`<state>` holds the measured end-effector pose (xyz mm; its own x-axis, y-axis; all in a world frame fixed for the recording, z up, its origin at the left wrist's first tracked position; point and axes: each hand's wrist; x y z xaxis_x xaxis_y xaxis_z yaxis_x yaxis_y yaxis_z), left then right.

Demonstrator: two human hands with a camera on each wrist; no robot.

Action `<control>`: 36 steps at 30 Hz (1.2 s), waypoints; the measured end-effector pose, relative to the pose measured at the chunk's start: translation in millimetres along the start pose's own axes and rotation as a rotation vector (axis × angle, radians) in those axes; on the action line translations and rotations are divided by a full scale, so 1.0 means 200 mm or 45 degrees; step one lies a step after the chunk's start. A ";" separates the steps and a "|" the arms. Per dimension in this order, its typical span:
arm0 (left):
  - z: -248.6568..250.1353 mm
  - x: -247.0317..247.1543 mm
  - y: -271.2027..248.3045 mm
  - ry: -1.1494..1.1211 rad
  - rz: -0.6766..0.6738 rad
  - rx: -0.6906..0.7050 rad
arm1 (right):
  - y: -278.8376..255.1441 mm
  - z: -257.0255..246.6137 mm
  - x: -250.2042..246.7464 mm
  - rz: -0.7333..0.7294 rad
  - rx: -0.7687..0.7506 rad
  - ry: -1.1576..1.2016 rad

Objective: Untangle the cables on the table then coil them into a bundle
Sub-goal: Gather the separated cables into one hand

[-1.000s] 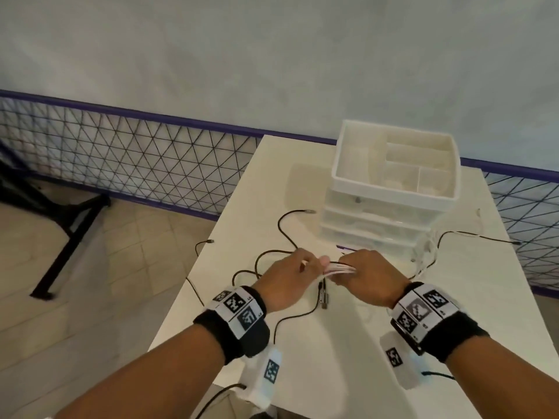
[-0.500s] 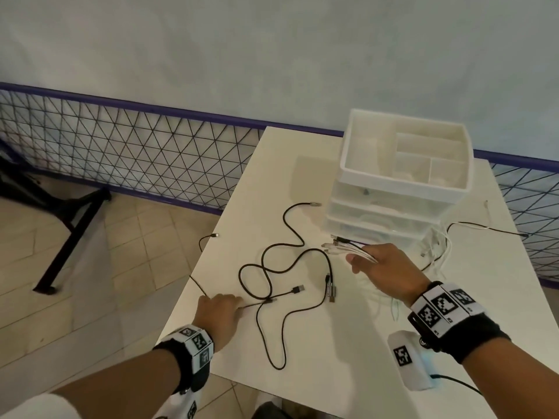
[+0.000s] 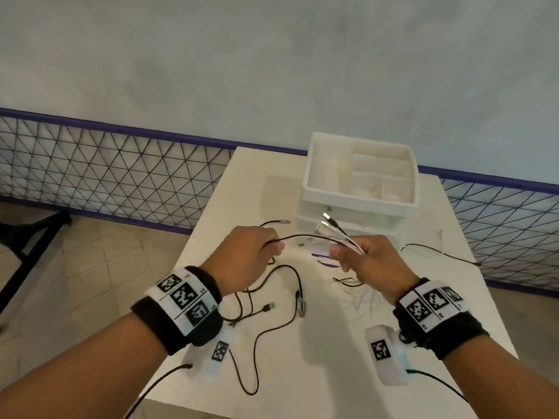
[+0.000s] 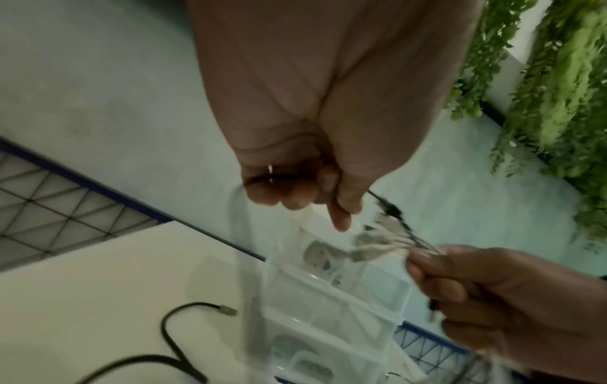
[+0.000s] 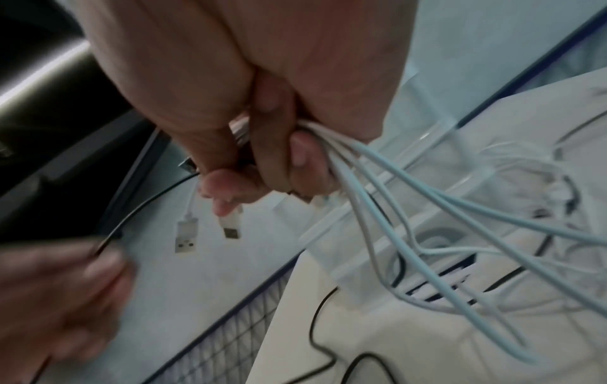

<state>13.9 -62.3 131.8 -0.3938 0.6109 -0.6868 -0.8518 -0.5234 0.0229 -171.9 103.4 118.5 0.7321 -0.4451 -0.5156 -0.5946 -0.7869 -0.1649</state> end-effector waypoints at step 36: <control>0.52 0.42 0.04 -0.614 -0.005 0.064 | -0.01 -0.03 -0.25 -0.133 0.187 0.680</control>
<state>-61.9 46.4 149.2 -0.4961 0.8246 -0.2718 -0.8643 -0.4988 0.0642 -205.4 125.5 149.4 0.8336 -0.5524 0.0004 -0.5219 -0.7877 -0.3272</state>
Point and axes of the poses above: each hand's wrist, its own y-axis towards the middle knuckle, its own x-axis out of the palm, z = x × y, and after that the axes turned 10 degrees about -y, right-handed
